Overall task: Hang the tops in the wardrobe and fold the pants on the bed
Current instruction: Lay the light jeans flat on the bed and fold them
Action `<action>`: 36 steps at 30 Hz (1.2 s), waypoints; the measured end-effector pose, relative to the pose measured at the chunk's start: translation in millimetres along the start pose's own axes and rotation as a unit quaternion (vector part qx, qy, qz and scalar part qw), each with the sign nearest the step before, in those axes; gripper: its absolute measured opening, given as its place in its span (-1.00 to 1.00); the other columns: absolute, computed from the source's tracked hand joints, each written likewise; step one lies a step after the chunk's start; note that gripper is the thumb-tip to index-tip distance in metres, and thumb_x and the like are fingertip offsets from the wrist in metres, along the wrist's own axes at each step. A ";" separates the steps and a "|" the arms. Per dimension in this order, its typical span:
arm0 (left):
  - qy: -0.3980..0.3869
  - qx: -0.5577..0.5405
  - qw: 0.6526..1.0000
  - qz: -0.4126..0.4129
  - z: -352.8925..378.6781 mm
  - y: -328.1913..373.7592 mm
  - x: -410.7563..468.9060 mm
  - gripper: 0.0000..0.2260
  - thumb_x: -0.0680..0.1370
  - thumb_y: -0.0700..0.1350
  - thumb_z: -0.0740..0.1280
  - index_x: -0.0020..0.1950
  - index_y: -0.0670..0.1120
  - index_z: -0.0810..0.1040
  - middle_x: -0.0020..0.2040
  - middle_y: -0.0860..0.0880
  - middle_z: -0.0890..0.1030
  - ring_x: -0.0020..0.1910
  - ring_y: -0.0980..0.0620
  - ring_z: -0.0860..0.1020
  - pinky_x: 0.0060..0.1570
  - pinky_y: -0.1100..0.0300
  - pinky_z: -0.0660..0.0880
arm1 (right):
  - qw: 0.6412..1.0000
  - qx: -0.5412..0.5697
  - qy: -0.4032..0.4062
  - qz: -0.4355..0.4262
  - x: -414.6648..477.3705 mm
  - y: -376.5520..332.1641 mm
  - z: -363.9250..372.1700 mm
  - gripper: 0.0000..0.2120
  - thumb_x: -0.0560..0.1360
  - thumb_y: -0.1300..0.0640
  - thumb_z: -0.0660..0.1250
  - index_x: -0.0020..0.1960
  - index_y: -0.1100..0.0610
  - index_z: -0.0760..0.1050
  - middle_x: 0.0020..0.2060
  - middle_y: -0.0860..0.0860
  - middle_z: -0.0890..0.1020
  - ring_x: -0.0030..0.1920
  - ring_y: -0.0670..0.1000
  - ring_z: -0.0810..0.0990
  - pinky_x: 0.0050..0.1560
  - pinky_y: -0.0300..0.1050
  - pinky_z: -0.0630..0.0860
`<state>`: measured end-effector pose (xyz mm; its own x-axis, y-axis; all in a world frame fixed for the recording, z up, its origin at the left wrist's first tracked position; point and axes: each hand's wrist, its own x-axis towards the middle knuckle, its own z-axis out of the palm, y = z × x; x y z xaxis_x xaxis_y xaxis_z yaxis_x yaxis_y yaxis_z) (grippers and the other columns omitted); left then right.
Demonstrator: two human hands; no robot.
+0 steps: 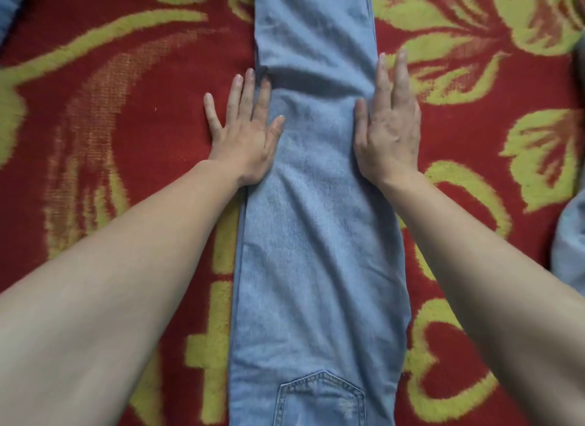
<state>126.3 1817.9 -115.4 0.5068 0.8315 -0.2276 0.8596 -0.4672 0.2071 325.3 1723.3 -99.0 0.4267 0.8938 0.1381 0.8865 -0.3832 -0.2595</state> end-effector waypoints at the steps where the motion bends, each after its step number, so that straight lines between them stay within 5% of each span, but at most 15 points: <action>1: -0.008 -0.003 1.000 0.001 -0.2 -1.2 1.2 -0.43 0.65 0.19 -0.19 0.59 -0.02 -0.25 0.60 -0.02 -0.27 0.56 0.00 -0.29 0.44 -0.30 -0.30 | 0.998 -0.017 -0.048 -0.023 -0.5 1.4 5.9 -0.44 0.67 -0.12 -0.04 0.62 0.05 0.04 0.61 0.13 0.01 0.60 0.10 0.02 0.54 0.08 0.03; 9: -0.055 -0.005 0.998 -0.010 -7.0 0.5 10.4 -0.39 0.64 0.24 -0.14 0.59 0.02 -0.26 0.59 -0.01 -0.29 0.56 -0.02 -0.31 0.42 -0.29 -0.34 | 0.973 -0.062 -0.220 0.006 17.3 1.9 7.4 -0.40 0.64 -0.23 -0.17 0.62 -0.08 -0.21 0.59 0.09 -0.28 0.59 0.13 -0.27 0.54 0.19 -0.27; 18: 0.022 -0.102 0.994 -0.044 18.2 9.3 -96.9 -0.47 0.68 0.07 0.00 0.61 -0.05 -0.07 0.62 -0.06 -0.09 0.59 -0.02 -0.14 0.51 -0.05 -0.23 | 0.963 -0.005 -0.259 0.077 -96.1 0.3 -20.0 -0.37 0.64 -0.27 -0.11 0.61 -0.10 -0.22 0.59 0.07 -0.29 0.57 0.13 -0.33 0.54 0.14 -0.29; 23: 0.023 -0.224 0.970 -0.092 25.4 10.6 -225.1 -0.32 0.61 0.24 0.05 0.60 -0.15 0.06 0.61 -0.09 0.07 0.59 0.00 -0.02 0.54 0.07 -0.14 | 0.961 0.121 -0.208 0.137 -220.6 18.1 -56.1 -0.30 0.63 -0.21 0.11 0.62 0.09 -0.02 0.61 0.09 -0.02 0.60 0.08 -0.09 0.57 0.07 -0.11; 26: -0.017 -0.202 0.967 -0.157 44.1 30.2 -336.1 -0.22 0.56 0.34 0.03 0.60 -0.15 -0.01 0.62 -0.08 -0.05 0.59 0.01 -0.12 0.54 0.08 -0.19 | 0.943 0.165 -0.189 0.220 -304.8 10.4 -80.5 -0.20 0.58 -0.27 0.19 0.61 0.15 0.01 0.60 0.08 0.06 0.59 0.07 0.01 0.56 0.12 0.01; 30: -0.110 -0.133 0.959 -0.224 69.2 55.7 -456.9 -0.27 0.60 0.30 -0.07 0.61 -0.15 -0.09 0.60 -0.04 -0.22 0.56 0.05 -0.27 0.54 0.00 -0.22 | 0.922 0.139 -0.274 0.235 -404.0 1.2 -107.8 -0.08 0.45 -0.34 0.34 0.57 0.14 0.09 0.45 0.13 0.25 0.46 0.14 0.19 0.46 0.08 0.18; 33: -0.107 -0.138 0.949 -0.261 69.1 72.0 -495.4 -0.35 0.63 0.21 0.06 0.56 -0.20 0.14 0.61 -0.10 -0.09 0.59 -0.03 -0.13 0.54 -0.03 -0.12 | 0.880 0.157 -0.336 0.297 -453.3 1.3 -123.8 -0.19 0.39 -0.40 0.36 0.42 0.11 0.29 0.26 0.09 0.43 0.32 0.15 0.38 0.28 0.05 0.36; 36: -0.090 -0.147 0.937 -0.302 67.3 85.9 -509.9 -0.50 0.61 0.21 0.16 0.31 -0.18 0.42 0.61 -0.09 0.03 0.57 -0.05 -0.03 0.45 -0.18 -0.01 | 0.841 0.160 -0.430 0.286 -479.8 0.9 -128.9 -0.26 0.44 -0.40 0.29 0.32 0.17 0.34 0.22 0.09 0.46 0.25 0.16 0.46 0.10 0.02 0.40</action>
<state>-53.8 1333.5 -45.6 -0.0416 0.8409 -0.5397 0.9514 0.1983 0.2356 144.4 1264.0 -42.3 0.3581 0.4755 -0.8035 0.4286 -0.8483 -0.3110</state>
